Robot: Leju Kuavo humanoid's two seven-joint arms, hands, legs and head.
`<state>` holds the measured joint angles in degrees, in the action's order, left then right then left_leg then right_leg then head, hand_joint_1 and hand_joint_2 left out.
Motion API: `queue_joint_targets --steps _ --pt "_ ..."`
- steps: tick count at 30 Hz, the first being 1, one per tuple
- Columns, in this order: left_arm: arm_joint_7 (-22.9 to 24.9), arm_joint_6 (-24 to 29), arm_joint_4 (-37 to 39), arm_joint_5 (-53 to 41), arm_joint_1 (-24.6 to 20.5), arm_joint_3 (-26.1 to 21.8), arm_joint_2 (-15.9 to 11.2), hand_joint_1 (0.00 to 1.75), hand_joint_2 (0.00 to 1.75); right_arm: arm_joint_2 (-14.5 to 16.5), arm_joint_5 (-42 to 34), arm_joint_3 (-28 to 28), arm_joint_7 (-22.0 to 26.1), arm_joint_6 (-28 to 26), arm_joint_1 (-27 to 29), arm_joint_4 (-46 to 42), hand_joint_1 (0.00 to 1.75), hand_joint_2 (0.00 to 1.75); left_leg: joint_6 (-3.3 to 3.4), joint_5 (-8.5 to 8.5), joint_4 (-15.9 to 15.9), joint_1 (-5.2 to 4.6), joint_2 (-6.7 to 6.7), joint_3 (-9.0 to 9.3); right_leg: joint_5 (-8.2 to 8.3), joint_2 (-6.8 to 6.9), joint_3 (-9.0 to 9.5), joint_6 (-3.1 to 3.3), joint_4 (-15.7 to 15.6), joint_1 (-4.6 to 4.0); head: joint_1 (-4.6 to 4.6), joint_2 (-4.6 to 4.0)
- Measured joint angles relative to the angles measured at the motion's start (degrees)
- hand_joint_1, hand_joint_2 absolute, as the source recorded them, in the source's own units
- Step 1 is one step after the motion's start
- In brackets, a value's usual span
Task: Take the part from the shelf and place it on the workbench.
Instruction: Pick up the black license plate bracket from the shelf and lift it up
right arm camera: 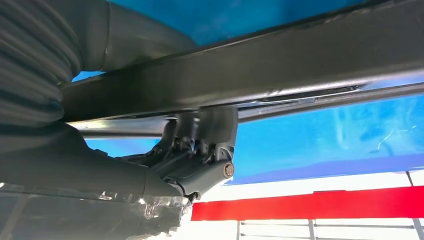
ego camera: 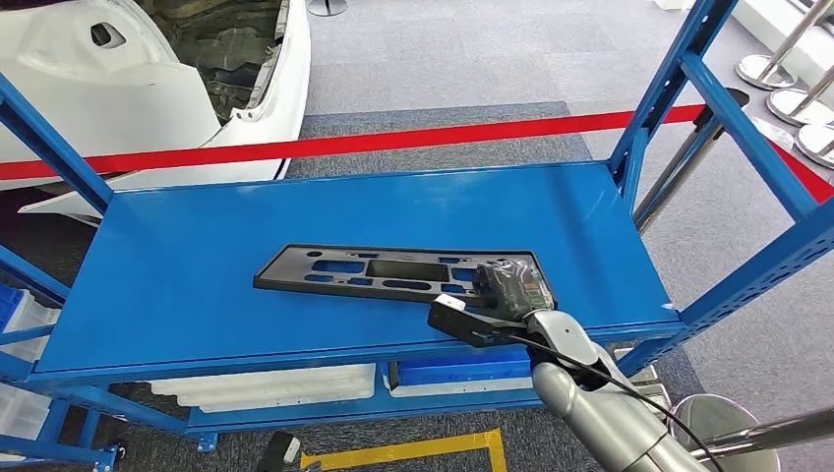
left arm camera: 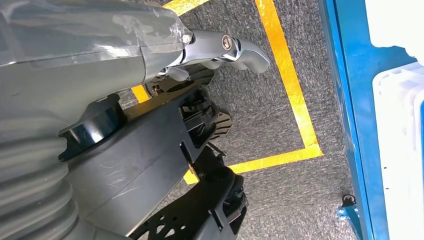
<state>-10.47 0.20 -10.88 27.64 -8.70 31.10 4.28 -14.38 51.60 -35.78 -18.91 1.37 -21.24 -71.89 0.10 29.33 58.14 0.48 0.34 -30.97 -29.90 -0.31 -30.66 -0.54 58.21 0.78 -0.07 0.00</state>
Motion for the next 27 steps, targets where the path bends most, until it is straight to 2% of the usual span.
queue_joint_targets --steps 27 --pt "1.20 0.08 0.00 -0.01 -0.07 0.11 0.00 0.00 1.75 -0.02 1.29 0.27 -0.71 -1.22 0.48 -1.30 1.75 1.75 0.00 0.00 0.01 0.00 -0.02 0.08 0.00 -0.02 0.07 0.00 0.00 -0.01 -0.03 0.00"
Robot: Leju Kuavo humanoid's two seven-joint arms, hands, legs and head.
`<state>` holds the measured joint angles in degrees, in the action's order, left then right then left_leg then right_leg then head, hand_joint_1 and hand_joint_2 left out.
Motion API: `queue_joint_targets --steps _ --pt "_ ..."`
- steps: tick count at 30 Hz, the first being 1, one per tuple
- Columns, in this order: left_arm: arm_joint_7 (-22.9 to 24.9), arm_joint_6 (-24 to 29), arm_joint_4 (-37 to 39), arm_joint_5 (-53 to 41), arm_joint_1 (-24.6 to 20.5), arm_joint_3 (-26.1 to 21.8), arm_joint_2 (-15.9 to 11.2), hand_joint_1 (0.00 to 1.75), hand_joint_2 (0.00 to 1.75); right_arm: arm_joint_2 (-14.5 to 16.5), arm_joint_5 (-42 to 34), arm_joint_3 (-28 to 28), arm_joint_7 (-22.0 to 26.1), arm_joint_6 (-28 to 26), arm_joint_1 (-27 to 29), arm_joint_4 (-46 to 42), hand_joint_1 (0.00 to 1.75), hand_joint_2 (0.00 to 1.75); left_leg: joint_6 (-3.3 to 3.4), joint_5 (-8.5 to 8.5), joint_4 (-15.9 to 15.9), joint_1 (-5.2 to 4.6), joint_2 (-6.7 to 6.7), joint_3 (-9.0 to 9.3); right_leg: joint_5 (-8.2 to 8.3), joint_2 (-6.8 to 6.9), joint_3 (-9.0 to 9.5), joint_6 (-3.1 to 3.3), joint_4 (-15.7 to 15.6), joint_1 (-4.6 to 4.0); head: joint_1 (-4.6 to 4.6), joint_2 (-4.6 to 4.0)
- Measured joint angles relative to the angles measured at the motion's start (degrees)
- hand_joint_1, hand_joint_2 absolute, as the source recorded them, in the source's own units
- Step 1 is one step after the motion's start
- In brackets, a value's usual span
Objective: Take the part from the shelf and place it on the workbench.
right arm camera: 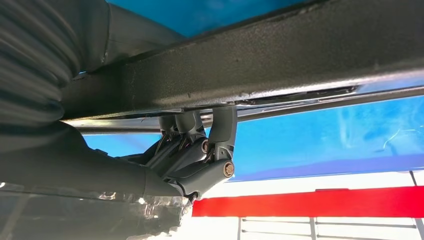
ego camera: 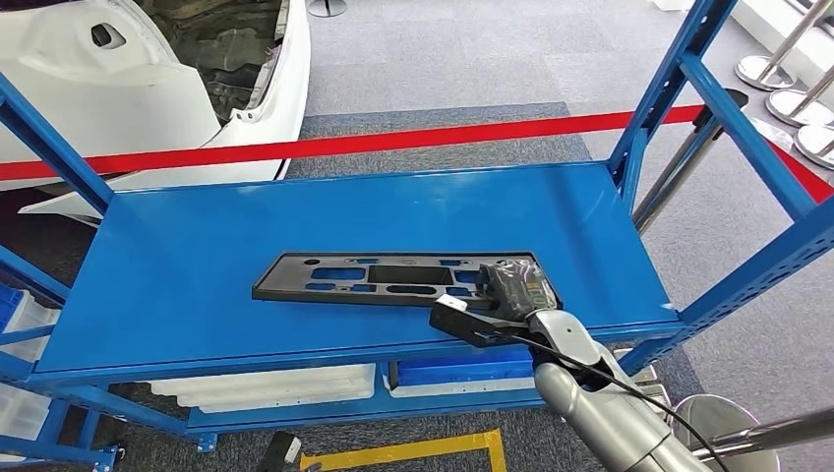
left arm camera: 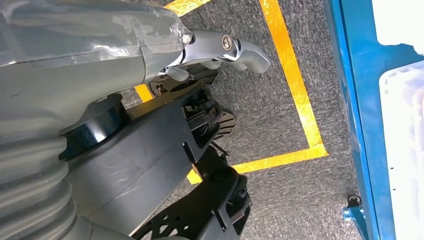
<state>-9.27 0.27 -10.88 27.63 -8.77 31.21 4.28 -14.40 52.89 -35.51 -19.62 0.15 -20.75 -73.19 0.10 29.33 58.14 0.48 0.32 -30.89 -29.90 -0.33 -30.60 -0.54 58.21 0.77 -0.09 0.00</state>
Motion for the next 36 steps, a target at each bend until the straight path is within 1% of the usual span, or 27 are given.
queue_joint_targets --steps 7,18,24,31,36 --pt "1.06 1.22 0.00 1.34 0.35 0.00 -0.01 0.00 1.75 -0.32 4.03 0.65 -3.65 2.48 2.73 -5.83 1.75 1.75 0.00 0.00 0.00 0.00 0.01 -0.08 0.00 0.01 -0.07 0.00 0.00 0.01 0.01 0.00" --pt "1.44 1.61 0.00 2.13 0.91 0.00 -0.02 0.00 1.75 -2.31 9.03 1.28 -8.27 5.46 4.48 -16.80 1.75 1.75 0.00 0.01 0.00 0.00 0.00 -0.13 0.00 0.01 -0.13 0.00 0.00 0.01 0.03 0.00" --pt "1.44 1.55 0.00 2.29 0.94 0.00 -0.04 0.00 1.75 -3.33 9.51 1.57 -8.89 6.01 4.88 -20.76 1.75 1.75 0.00 0.01 0.00 -0.01 0.00 -0.13 0.00 0.01 -0.13 0.00 0.00 0.01 0.00 0.00" --pt "1.44 1.54 0.00 2.31 0.94 0.00 -0.04 0.00 1.75 -4.00 9.70 1.64 -8.95 6.09 5.09 -23.15 1.75 1.75 0.00 0.01 0.00 -0.01 0.00 -0.13 0.00 0.01 -0.13 0.00 0.00 0.01 0.01 -0.01" --pt "1.44 1.48 0.00 2.37 0.96 0.00 -0.04 0.00 1.75 -4.72 11.31 2.05 -10.44 6.57 5.58 -25.97 1.75 1.75 0.00 0.01 0.00 -0.01 0.00 -0.14 0.00 0.01 -0.14 0.00 0.00 0.02 0.02 0.00"
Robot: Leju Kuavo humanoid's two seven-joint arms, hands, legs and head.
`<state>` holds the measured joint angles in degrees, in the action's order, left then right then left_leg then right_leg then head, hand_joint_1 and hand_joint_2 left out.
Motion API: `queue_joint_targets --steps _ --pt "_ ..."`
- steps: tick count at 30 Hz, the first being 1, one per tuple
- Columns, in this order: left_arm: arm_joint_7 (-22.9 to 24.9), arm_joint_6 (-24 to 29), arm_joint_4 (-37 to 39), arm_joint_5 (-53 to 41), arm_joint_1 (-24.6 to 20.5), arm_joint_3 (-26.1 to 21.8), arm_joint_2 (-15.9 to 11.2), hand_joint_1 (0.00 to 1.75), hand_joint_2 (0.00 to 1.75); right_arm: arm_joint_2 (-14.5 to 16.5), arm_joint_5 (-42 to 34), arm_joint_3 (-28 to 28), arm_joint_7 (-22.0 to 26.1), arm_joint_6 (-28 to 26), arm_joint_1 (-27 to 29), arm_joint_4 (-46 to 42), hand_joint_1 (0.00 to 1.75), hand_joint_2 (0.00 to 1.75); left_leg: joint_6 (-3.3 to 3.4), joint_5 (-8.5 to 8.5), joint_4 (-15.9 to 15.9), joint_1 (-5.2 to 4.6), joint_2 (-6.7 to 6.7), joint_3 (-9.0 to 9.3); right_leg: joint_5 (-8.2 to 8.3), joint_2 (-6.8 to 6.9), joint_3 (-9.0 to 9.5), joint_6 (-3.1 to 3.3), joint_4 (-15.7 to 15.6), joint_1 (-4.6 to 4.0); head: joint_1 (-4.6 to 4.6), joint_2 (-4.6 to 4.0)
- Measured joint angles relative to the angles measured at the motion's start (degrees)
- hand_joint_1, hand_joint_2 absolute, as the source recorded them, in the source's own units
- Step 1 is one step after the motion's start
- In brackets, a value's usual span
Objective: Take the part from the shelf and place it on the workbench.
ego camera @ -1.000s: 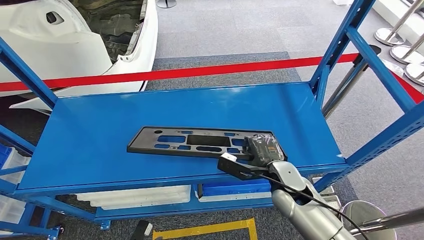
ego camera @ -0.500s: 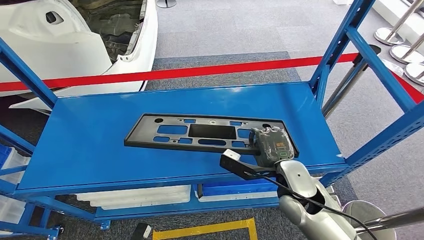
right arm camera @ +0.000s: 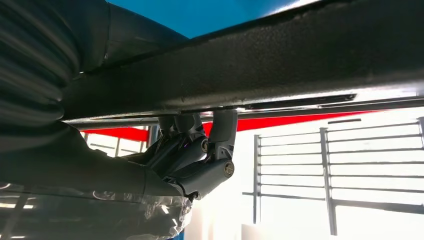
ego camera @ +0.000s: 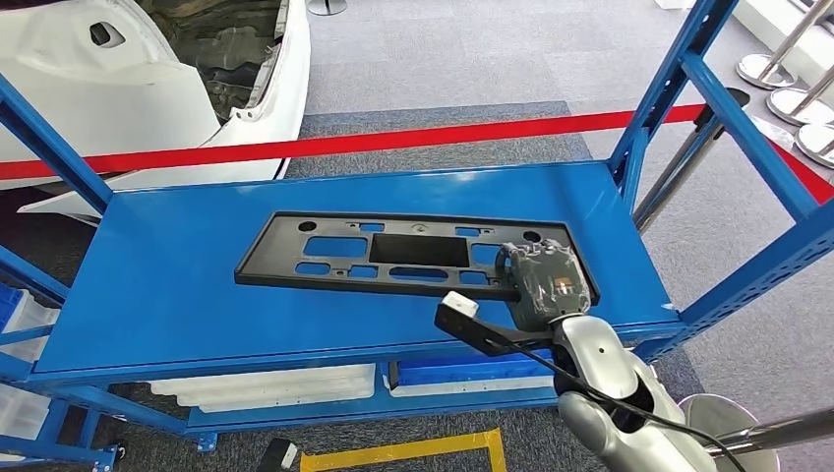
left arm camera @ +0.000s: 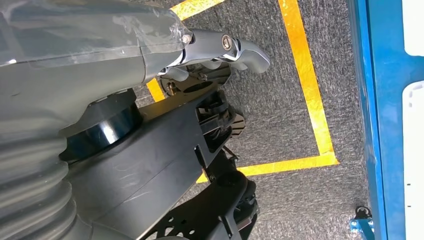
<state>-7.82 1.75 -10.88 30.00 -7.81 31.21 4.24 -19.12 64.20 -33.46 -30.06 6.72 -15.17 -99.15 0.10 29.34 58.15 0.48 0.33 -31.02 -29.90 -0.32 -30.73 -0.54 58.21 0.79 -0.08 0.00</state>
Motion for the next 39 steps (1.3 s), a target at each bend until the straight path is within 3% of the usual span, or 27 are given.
queue_joint_targets --steps 10,16,20,22,24,27,28,29,31,33,35,37,39 --pt "-0.01 -0.23 0.00 -0.16 -0.01 0.00 0.00 0.00 1.75 -1.29 -1.94 2.43 -1.29 -4.57 2.30 -6.43 1.75 1.75 0.00 0.00 0.00 0.00 0.00 -0.01 0.00 0.00 -0.02 0.00 -0.01 0.00 0.01 0.00" --pt "0.45 -0.33 0.00 0.01 -0.01 0.00 0.00 0.00 1.75 -1.99 -2.69 3.30 -1.48 -4.47 3.49 -9.92 1.75 1.75 0.15 0.10 0.27 -0.27 0.02 -0.08 0.07 0.01 -0.01 -0.11 -0.11 0.38 0.09 0.00" --pt "0.54 -0.42 0.00 -0.01 -0.03 0.00 -0.01 0.00 1.75 -2.18 -2.91 3.34 -1.48 -4.39 3.90 -11.23 1.75 1.75 0.48 0.20 0.47 -0.53 0.02 -0.18 0.19 0.00 0.00 -0.44 -0.20 0.64 0.16 -0.01" --pt "0.59 -0.45 0.00 -0.01 -0.08 0.00 -0.02 0.00 1.75 -2.32 -2.99 3.38 -1.47 -4.38 3.99 -11.84 1.75 1.75 1.00 -0.17 -0.17 -0.28 -0.10 0.05 0.10 -0.01 0.09 -0.82 -0.19 0.61 0.22 0.00" --pt "0.67 -0.46 0.00 -0.01 -0.12 -0.01 -0.02 0.00 1.75 -2.49 -3.16 3.45 -1.39 -4.39 4.01 -12.33 1.75 1.75 1.64 -0.74 -1.22 0.13 -0.30 0.47 -1.59 0.02 -1.05 -1.05 2.43 0.56 -0.10 0.00" --pt "0.76 -0.44 0.00 0.02 -0.07 0.00 -0.03 0.00 1.75 -2.59 -3.42 3.51 -1.30 -4.35 4.18 -12.58 1.75 1.75 1.88 -0.89 -1.54 0.26 -0.43 0.58 -5.83 0.05 -6.39 -1.39 12.64 0.73 -0.92 0.00" --pt "0.77 -0.42 0.00 0.03 -0.04 -0.01 -0.03 0.00 1.75 -2.62 -3.46 3.51 -1.29 -4.32 4.25 -12.58 1.75 1.75 1.82 -0.82 -1.49 0.30 -0.43 0.60 -5.95 0.06 -7.72 -1.56 14.73 0.83 -1.09 0.00" --pt "0.77 -0.39 0.00 0.04 -0.02 -0.01 -0.03 0.00 1.75 -2.65 -3.49 3.51 -1.27 -4.29 4.30 -12.58 1.75 1.75 1.68 -0.69 -1.36 0.41 -0.40 0.64 -4.92 0.07 -8.15 -1.73 14.82 0.96 -1.21 0.00" --pt "0.77 -0.35 0.00 0.08 -0.02 -0.02 -0.03 0.00 1.75 -2.68 -3.52 3.52 -1.23 -4.27 4.29 -12.59 1.75 1.75 1.02 -0.10 -0.72 0.79 -0.27 0.74 -0.56 0.12 -6.12 -2.14 8.92 1.32 -1.46 0.00" --pt "0.78 -0.34 0.00 0.11 -0.07 -0.02 -0.08 0.00 1.75 -2.69 -3.56 3.53 -1.22 -4.26 4.28 -12.66 1.75 1.75 0.06 0.66 0.32 0.84 -0.10 0.46 1.80 0.04 -3.87 -2.18 3.22 1.29 -1.96 0.00" --pt "0.81 -0.33 0.00 0.12 -0.06 -0.02 -0.13 0.00 1.75 -2.71 -3.58 3.54 -1.23 -4.23 4.35 -12.77 1.75 1.75 -0.70 0.90 0.80 0.69 -0.03 0.10 1.46 -0.17 -3.65 -1.53 2.27 0.98 -1.91 0.00" --pt "0.83 -0.33 0.00 0.12 -0.02 -0.02 -0.13 0.00 1.75 -2.72 -3.57 3.55 -1.22 -4.22 4.41 -12.85 1.75 1.75 -1.26 0.98 0.86 0.82 -0.05 0.06 1.46 -0.22 -3.87 -0.68 2.32 0.91 -1.27 0.00" --pt "0.83 -0.33 0.00 0.14 -0.06 -0.02 -0.14 0.00 1.75 -2.73 -3.61 3.56 -1.19 -4.22 4.36 -12.93 1.75 1.75 -1.70 2.72 3.32 0.87 -0.10 -0.82 1.58 -0.05 -3.83 0.00 2.17 0.97 -0.59 0.00"
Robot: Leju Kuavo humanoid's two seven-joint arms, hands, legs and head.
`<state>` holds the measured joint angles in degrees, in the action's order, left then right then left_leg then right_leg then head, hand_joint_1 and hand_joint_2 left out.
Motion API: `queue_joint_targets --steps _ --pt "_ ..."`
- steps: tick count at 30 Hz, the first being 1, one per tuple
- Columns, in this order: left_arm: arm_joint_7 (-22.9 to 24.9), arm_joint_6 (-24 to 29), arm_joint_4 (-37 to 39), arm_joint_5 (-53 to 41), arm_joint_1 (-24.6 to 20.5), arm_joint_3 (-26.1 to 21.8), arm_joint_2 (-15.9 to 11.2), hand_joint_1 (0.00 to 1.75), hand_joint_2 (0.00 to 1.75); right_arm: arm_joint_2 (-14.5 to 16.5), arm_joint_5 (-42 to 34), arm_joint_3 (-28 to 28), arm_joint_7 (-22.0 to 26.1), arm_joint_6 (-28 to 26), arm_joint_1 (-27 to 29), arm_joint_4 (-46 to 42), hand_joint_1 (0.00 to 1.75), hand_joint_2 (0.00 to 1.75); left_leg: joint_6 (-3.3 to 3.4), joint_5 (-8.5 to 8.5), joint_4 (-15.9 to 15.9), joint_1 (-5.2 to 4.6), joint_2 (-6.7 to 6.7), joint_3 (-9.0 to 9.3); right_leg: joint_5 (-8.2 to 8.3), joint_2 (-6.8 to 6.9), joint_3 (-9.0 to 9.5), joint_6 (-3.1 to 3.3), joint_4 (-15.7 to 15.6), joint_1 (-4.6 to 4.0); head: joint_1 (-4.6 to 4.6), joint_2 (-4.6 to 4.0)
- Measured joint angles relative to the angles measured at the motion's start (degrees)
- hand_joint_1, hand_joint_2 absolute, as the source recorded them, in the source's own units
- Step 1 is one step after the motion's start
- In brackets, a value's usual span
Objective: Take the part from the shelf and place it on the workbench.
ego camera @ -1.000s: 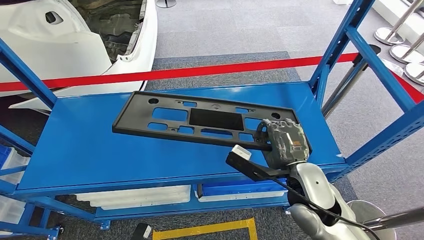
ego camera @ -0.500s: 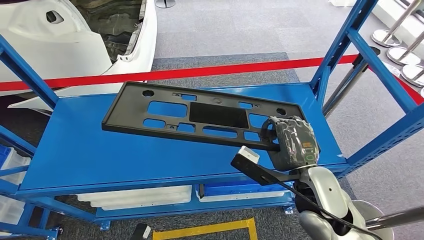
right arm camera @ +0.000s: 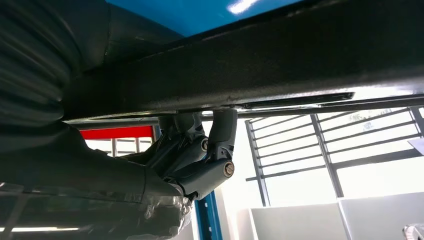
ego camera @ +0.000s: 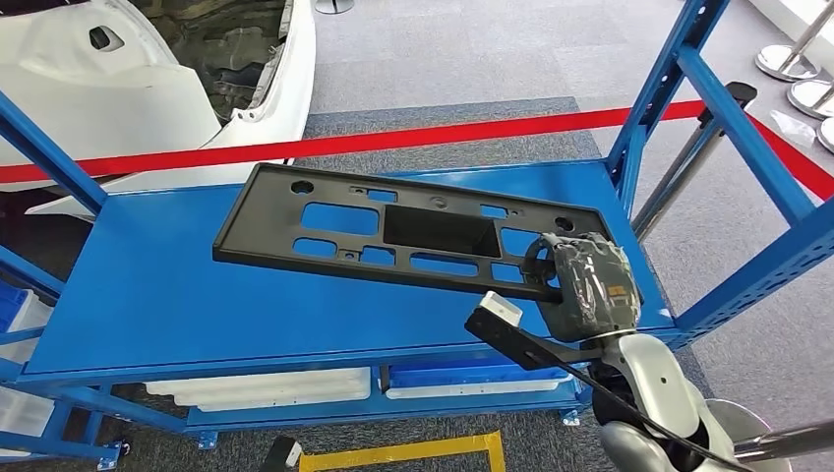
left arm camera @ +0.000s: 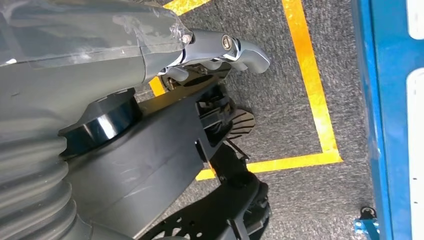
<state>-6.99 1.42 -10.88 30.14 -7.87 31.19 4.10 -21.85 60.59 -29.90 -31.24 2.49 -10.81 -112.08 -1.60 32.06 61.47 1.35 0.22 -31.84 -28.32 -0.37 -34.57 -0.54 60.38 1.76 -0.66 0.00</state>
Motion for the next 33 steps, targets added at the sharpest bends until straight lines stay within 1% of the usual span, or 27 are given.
queue_joint_targets --steps 1,3,4,5,6,8,9,10,11,12,14,15,16,18,19,20,21,22,23,24,25,26,27,29,30,31,33 --pt "0.00 0.02 0.00 0.05 -0.01 0.00 0.00 0.00 1.75 -0.01 -0.03 0.00 0.05 0.00 -0.02 -0.04 1.75 1.75 -0.12 1.61 2.79 -0.04 -0.03 -1.16 0.02 0.12 0.04 0.26 -0.06 0.00 0.44 0.00" --pt "-0.01 0.13 0.00 0.22 0.10 0.00 0.00 0.00 1.75 0.01 -0.16 0.00 0.17 0.01 -0.04 -0.09 1.75 1.75 -0.09 4.77 10.10 -0.17 -0.04 -4.55 -0.05 0.27 0.04 0.62 -0.04 -0.27 1.35 0.00" --pt "-0.02 0.21 0.00 0.30 0.19 0.00 -0.01 0.00 1.75 0.01 -0.20 0.00 0.24 0.02 -0.04 -0.09 1.75 1.75 0.03 5.36 12.60 -0.24 -0.04 -5.82 -0.08 0.31 0.05 0.73 -0.03 -0.45 1.66 0.00" --pt "-0.03 0.28 0.00 0.34 0.26 0.00 -0.01 0.00 1.75 0.02 -0.24 0.00 0.28 0.03 -0.04 -0.09 1.75 1.75 0.24 5.06 13.50 -0.32 -0.04 -6.40 -0.11 0.32 0.08 0.82 -0.01 -0.62 1.93 0.00" --pt "-0.05 0.36 0.00 0.35 0.29 0.00 -0.02 0.00 1.75 0.02 -0.28 0.00 0.33 0.04 -0.05 -0.09 1.75 1.75 0.59 3.59 12.06 -0.47 -0.03 -5.92 -0.13 0.29 0.14 0.88 0.00 -0.78 2.19 0.00" --pt "-0.11 0.54 0.01 0.37 0.28 -0.01 -0.04 0.00 1.75 0.02 -0.41 0.00 0.49 0.03 -0.07 -0.09 1.75 1.75 1.58 -0.41 5.03 -0.94 0.01 -3.00 -0.15 0.22 0.32 0.91 -0.01 -1.02 2.63 0.00" --pt "-0.16 0.63 0.01 0.38 0.27 -0.01 -0.07 0.00 1.75 0.02 -0.55 0.00 0.62 0.02 -0.11 -0.09 1.75 1.75 1.96 -1.95 1.59 -1.19 0.03 -1.64 -0.16 0.17 0.34 0.88 0.01 -1.13 2.73 0.00" --pt "-0.20 0.69 0.02 0.41 0.28 -0.02 -0.10 0.00 1.75 0.02 -0.74 -0.01 0.77 -0.01 -0.15 -0.10 1.75 1.75 2.18 -2.63 -0.60 -1.44 0.06 -0.84 -0.09 0.15 0.27 0.75 0.01 -1.14 2.79 0.00" --pt "-0.25 0.73 0.02 0.45 0.33 -0.03 -0.14 0.00 1.75 0.02 -0.97 -0.01 0.91 -0.05 -0.18 -0.10 1.75 1.75 2.27 -2.67 -1.55 -1.64 0.09 -0.62 0.03 0.15 0.14 0.54 -0.02 -1.09 2.77 0.00" --pt "-0.31 0.75 0.02 0.48 0.41 -0.04 -0.16 0.00 1.75 0.02 -1.24 -0.02 1.03 -0.10 -0.20 -0.11 1.75 1.75 2.30 -2.80 -1.87 -1.76 0.10 -0.67 0.20 0.13 0.04 0.25 -0.10 -1.04 2.76 0.00" --pt "-0.45 0.78 0.01 0.52 0.48 -0.07 -0.20 0.00 1.75 0.02 -1.76 -0.02 1.23 -0.19 -0.24 -0.10 1.75 1.75 2.73 -3.32 -2.57 -1.59 0.04 -0.64 -0.02 0.11 -0.02 -0.39 -0.17 -0.95 2.75 0.00" --pt "-0.54 0.77 0.01 0.54 0.45 -0.07 -0.21 0.00 1.75 0.01 -2.01 -0.02 1.31 -0.22 -0.34 -0.10 1.75 1.75 3.04 -3.70 -2.97 -1.42 -0.02 -0.64 -0.96 0.11 -0.35 -0.65 0.75 -0.95 2.56 0.00" --pt "-0.61 0.76 0.00 0.54 0.40 -0.08 -0.21 0.00 1.75 0.00 -2.23 -0.02 1.41 -0.25 -0.45 -0.09 1.75 1.75 3.31 -4.05 -3.32 -1.24 -0.12 -0.70 -2.62 0.11 -1.17 -0.87 2.88 -0.95 2.22 0.00" --pt "-0.69 0.74 0.01 0.55 0.37 -0.08 -0.21 0.00 1.75 -0.01 -2.60 -0.02 1.56 -0.26 -0.58 -0.09 1.75 1.75 3.63 -4.40 -3.39 -1.24 -0.26 -1.10 -6.74 0.14 -3.93 -1.25 10.06 -0.87 1.34 0.00" --pt "-0.70 0.74 0.02 0.54 0.38 -0.08 -0.21 0.00 1.75 -0.01 -2.72 -0.02 1.61 -0.26 -0.57 -0.08 1.75 1.75 3.67 -4.50 -3.29 -1.27 -0.32 -1.33 -8.06 0.14 -5.10 -1.41 13.29 -0.85 1.02 -0.01" --pt "-0.70 0.74 0.02 0.54 0.40 -0.08 -0.21 0.00 1.75 -0.01 -2.82 -0.02 1.64 -0.26 -0.54 -0.08 1.75 1.75 3.67 -4.58 -3.16 -1.28 -0.34 -1.55 -8.34 0.14 -5.47 -1.51 14.84 -0.84 0.76 -0.01" --pt "-0.70 0.74 0.02 0.53 0.40 -0.09 -0.21 0.00 1.75 -0.01 -2.87 -0.02 1.66 -0.26 -0.54 -0.07 1.75 1.75 3.65 -4.63 -2.98 -1.29 -0.34 -1.73 -7.51 0.15 -4.72 -1.52 14.13 -0.84 0.52 -0.01" --pt "-0.70 0.74 0.02 0.52 0.40 -0.09 -0.21 0.00 1.75 -0.01 -2.89 -0.02 1.69 -0.26 -0.56 -0.07 1.75 1.75 3.63 -4.66 -2.78 -1.28 -0.34 -1.86 -5.84 0.16 -2.93 -1.45 11.29 -0.84 0.27 -0.01" --pt "-0.70 0.74 0.02 0.52 0.39 -0.09 -0.20 0.00 1.75 -0.01 -2.89 -0.02 1.72 -0.26 -0.62 -0.07 1.75 1.75 3.56 -4.66 -2.56 -1.28 -0.33 -1.99 -4.14 0.17 -0.64 -1.29 7.12 -0.84 -0.01 0.00" --pt "-0.70 0.74 0.02 0.52 0.35 -0.09 -0.20 0.00 1.75 -0.01 -2.89 -0.02 1.74 -0.27 -0.69 -0.08 1.75 1.75 3.40 -4.68 -2.27 -1.38 -0.30 -2.19 -2.85 0.17 1.33 -1.07 3.28 -0.95 -0.23 0.00" --pt "-0.70 0.74 0.02 0.52 0.32 -0.10 -0.20 0.00 1.75 -0.01 -2.89 -0.02 1.75 -0.27 -0.75 -0.08 1.75 1.75 3.14 -4.77 -2.07 -1.47 -0.28 -2.42 -2.10 0.15 2.54 -0.79 0.61 -1.06 -0.36 0.00" --pt "-0.70 0.73 0.02 0.52 0.31 -0.10 -0.20 0.00 1.75 -0.01 -2.89 -0.02 1.76 -0.28 -0.80 -0.08 1.75 1.75 2.81 -4.91 -1.93 -1.55 -0.25 -2.67 -1.89 0.12 2.95 -0.48 -0.70 -1.20 -0.37 -0.01" --pt "-0.70 0.73 0.02 0.51 0.30 -0.11 -0.20 0.00 1.75 -0.01 -2.89 -0.02 1.76 -0.28 -0.81 -0.09 1.75 1.75 2.42 -5.11 -1.90 -1.60 -0.23 -2.87 -1.78 0.08 2.81 -0.18 -0.83 -1.35 -0.28 -0.01" --pt "-0.70 0.72 0.02 0.50 0.32 -0.11 -0.21 0.00 1.75 -0.01 -2.89 -0.02 1.77 -0.28 -0.84 -0.09 1.75 1.75 1.76 -5.16 -1.73 -1.57 -0.15 -3.08 -1.19 0.13 2.52 0.58 -1.07 -1.18 -0.09 -0.01" --pt "-0.70 0.72 0.02 0.50 0.31 -0.11 -0.23 0.00 1.75 -0.01 -2.89 -0.02 1.78 -0.29 -0.89 -0.09 1.75 1.75 1.42 -4.35 -0.93 -1.53 -0.10 -3.35 -0.84 0.23 2.38 0.98 -1.28 -1.03 0.08 0.00" --pt "-0.70 0.72 0.02 0.50 0.29 -0.11 -0.25 0.00 1.75 -0.01 -2.89 -0.02 1.78 -0.29 -0.95 -0.09 1.75 1.75 1.12 -2.82 0.84 -1.47 -0.06 -3.97 -0.50 0.35 2.20 1.36 -1.50 -0.86 0.36 0.00" --pt "-0.70 0.72 0.02 0.49 0.30 -0.11 -0.26 0.00 1.75 -0.01 -2.89 -0.02 1.78 -0.31 -1.01 -0.09 1.75 1.75 0.57 1.64 7.16 -1.15 -0.04 -6.14 -0.02 0.57 1.62 1.76 -1.56 -0.80 1.09 0.00"
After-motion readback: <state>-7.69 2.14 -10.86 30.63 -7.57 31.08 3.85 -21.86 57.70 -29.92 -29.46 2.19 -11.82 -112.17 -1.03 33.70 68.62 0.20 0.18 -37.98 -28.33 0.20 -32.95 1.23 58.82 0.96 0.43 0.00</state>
